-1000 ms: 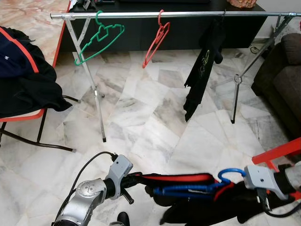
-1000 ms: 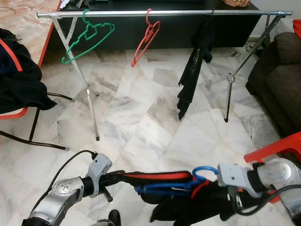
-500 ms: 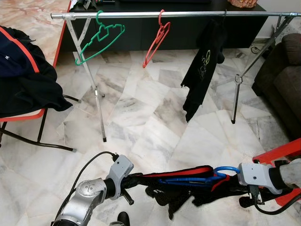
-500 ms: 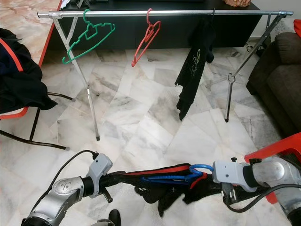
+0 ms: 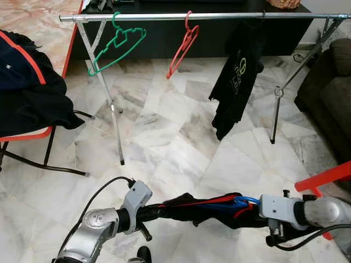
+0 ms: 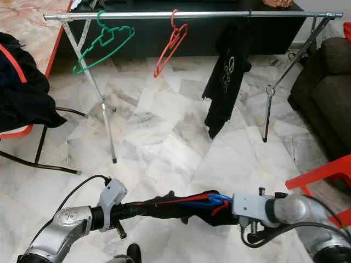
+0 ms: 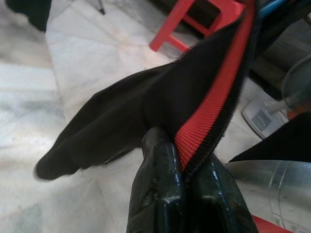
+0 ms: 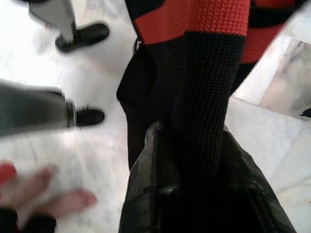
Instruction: Hang hanger
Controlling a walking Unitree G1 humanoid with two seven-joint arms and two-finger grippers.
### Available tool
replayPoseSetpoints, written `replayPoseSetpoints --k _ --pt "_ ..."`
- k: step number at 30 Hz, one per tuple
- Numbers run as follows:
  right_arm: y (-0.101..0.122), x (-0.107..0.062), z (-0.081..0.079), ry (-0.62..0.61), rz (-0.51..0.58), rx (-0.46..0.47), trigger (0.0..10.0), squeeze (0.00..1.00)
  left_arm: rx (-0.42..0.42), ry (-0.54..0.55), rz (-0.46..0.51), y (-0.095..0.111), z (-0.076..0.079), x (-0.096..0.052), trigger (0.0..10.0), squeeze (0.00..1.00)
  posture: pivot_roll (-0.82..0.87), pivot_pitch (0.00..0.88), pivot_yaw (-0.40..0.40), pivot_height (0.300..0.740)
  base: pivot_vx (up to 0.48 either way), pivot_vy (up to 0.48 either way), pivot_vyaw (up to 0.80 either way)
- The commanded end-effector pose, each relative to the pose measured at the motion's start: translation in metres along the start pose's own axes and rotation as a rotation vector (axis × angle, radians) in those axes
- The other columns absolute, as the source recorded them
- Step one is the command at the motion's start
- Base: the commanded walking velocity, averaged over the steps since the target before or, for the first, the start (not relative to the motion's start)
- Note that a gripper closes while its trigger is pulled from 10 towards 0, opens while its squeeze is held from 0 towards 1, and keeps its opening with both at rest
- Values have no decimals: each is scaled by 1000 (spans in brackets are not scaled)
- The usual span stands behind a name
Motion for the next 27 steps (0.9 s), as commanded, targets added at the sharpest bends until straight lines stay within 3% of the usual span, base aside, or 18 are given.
replayPoseSetpoints --k 1,4,6,9,12,15,18,19,20,21,22,23,24,25,27 --pt "-5 10 -10 0 5 75 0 0 -11 -44 18 5 7 0 0 0 -31 266 -51 740 0 0 0" --pt "6 27 -17 -20 45 117 0 0 -8 -99 74 23 15 2 0 0 -21 266 -53 740 0 0 0" --pt "7 29 -18 -24 47 120 0 0 -7 -106 80 24 16 2 0 0 -21 266 -53 740 0 0 0" --pt "19 43 -17 -92 100 208 0 0 -2 -194 120 41 33 3 0 0 -10 266 -51 740 0 0 0" --pt "24 48 -11 -167 106 246 0 0 16 -253 90 40 43 0 0 0 -7 266 -50 740 0 0 0" --pt "30 52 3 -286 125 351 0 0 29 -312 67 40 55 -5 0 0 -5 265 -48 740 0 0 0" --pt "34 54 4 -295 152 387 0 0 32 -334 64 42 59 -6 0 0 3 264 -49 740 0 0 0" --pt "47 58 2 -275 236 440 0 0 54 -377 56 46 68 -6 0 0 13 261 -49 740 0 0 0" --pt "47 58 2 -275 236 440 0 0 54 -377 56 46 68 -6 0 0 13 261 -49 740 0 0 0" --pt "57 60 4 -275 297 487 0 0 71 -392 46 49 73 -6 1529 0 13 261 -46 740 0 0 0" --pt "60 60 5 -280 312 506 0 0 78 -390 41 50 73 -6 1529 0 13 261 -46 740 0 0 0" --pt "68 60 8 -274 349 518 0 0 88 -374 41 51 72 -4 9804 0 9 260 -44 740 0 0 0" --pt "78 58 12 -266 390 522 0 0 95 -359 43 53 70 -3 10000 59 9 260 -44 740 0 0 0" --pt "81 58 13 -262 401 521 0 0 103 -352 47 54 69 -2 10000 1000 8 258 -44 740 0 0 0" --pt "85 58 15 -257 409 500 0 0 115 -331 47 54 65 -2 10000 1000 5 259 -42 740 0 0 0"
Point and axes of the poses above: a point about 5 cm out from each wrist's last joint towards the gripper, its own x axis pointing out of the wrist towards the gripper, its own y axis along the axis of the wrist's last joint, z = x × y, the point moved 2 cm from there along x, pointing out of the wrist towards the gripper, and after that the axes turned 6 degrees about x, right-handed, at the moved point
